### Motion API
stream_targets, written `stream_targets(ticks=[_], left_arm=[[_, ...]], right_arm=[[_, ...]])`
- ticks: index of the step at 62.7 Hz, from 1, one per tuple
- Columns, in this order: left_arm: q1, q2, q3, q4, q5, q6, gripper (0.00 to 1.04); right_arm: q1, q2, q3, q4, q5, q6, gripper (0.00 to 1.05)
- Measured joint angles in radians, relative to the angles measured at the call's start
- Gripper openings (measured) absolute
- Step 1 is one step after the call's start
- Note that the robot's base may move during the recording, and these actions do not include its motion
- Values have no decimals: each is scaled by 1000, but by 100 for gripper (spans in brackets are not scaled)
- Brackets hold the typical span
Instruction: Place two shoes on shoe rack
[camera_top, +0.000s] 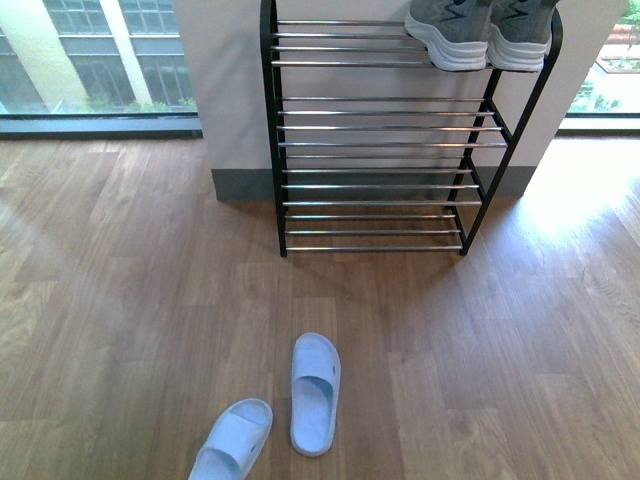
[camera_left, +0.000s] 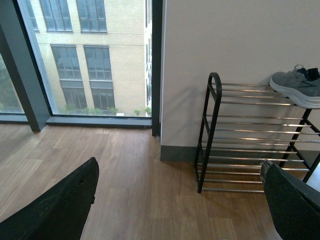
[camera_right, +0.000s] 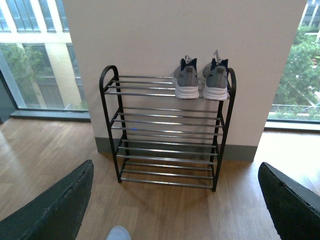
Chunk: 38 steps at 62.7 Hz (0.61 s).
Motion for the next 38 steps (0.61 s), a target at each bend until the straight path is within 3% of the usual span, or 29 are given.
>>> stream_targets(ticks=[38], left_arm=[[0,0,0,0,0,0,95]], right_arm=[[0,0,0,0,0,0,95]])
